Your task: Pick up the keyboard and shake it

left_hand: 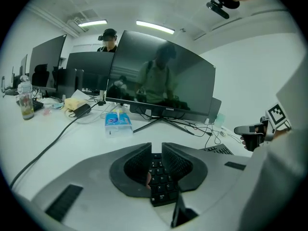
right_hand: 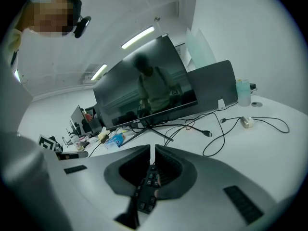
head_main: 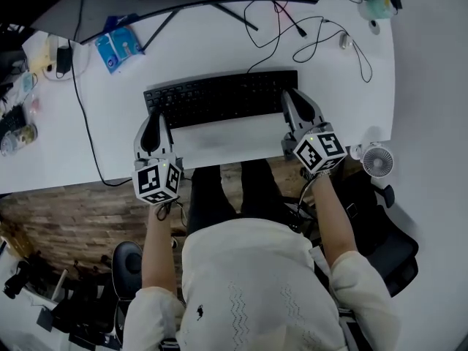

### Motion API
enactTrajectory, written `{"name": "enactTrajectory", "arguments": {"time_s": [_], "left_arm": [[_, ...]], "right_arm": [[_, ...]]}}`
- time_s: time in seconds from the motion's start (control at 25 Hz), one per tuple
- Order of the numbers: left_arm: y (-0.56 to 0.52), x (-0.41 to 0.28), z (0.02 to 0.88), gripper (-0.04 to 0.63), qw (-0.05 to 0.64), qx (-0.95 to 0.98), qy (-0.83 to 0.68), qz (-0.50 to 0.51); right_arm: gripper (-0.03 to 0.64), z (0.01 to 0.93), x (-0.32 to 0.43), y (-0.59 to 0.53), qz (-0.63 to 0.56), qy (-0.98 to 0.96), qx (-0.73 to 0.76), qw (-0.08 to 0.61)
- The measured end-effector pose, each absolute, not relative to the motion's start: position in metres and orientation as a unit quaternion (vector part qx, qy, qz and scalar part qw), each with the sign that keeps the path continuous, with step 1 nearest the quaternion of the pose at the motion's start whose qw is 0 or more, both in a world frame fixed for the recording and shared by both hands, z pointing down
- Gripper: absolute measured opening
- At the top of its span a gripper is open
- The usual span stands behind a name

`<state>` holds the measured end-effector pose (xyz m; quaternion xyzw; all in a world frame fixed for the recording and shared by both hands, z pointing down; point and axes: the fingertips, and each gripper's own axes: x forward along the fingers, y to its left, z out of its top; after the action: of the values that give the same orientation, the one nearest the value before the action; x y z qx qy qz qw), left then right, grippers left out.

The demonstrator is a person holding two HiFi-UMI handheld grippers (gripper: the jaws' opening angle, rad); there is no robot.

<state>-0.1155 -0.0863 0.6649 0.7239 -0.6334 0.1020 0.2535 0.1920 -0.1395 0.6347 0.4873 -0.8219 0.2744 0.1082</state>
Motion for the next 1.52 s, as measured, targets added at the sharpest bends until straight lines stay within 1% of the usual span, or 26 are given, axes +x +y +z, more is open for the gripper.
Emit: {"name": "enactTrajectory", "arguments": {"time_s": [0.08, 0.12, 0.28, 0.52, 0.76, 0.92, 1.2, 1.4, 1.52], "left_arm": [[-0.088, -0.119, 0.672, 0.114, 0.262, 0.721, -0.634, 0.098], [-0.088, -0.121, 0.676, 0.123, 0.266, 0.718, -0.635, 0.098], [-0.089, -0.128, 0.691, 0.14, 0.274, 0.71, -0.639, 0.108], [-0.088, -0.135, 0.704, 0.166, 0.283, 0.704, -0.641, 0.112], [-0.088, -0.141, 0.719, 0.198, 0.305, 0.698, -0.639, 0.105], [-0.095, -0.143, 0.729, 0.212, 0.323, 0.696, -0.635, 0.093], [-0.096, -0.154, 0.741, 0.218, 0.338, 0.683, -0.639, 0.104], [-0.094, -0.155, 0.749, 0.23, 0.357, 0.682, -0.629, 0.108], [-0.095, -0.155, 0.752, 0.236, 0.365, 0.682, -0.625, 0.109]], "right_arm": [[0.056, 0.645, 0.195, -0.141, 0.279, -0.821, 0.486, 0.111], [0.071, 0.65, 0.197, -0.141, 0.282, -0.819, 0.487, 0.114], [0.105, 0.669, 0.21, -0.141, 0.289, -0.808, 0.497, 0.129], [0.175, 0.686, 0.225, -0.142, 0.292, -0.795, 0.514, 0.138], [0.204, 0.702, 0.238, -0.145, 0.295, -0.786, 0.525, 0.141], [0.237, 0.714, 0.253, -0.152, 0.301, -0.775, 0.537, 0.142], [0.275, 0.734, 0.263, -0.149, 0.331, -0.756, 0.547, 0.141], [0.279, 0.733, 0.263, -0.157, 0.33, -0.759, 0.543, 0.141], [0.279, 0.736, 0.26, -0.16, 0.33, -0.763, 0.534, 0.153]]}}
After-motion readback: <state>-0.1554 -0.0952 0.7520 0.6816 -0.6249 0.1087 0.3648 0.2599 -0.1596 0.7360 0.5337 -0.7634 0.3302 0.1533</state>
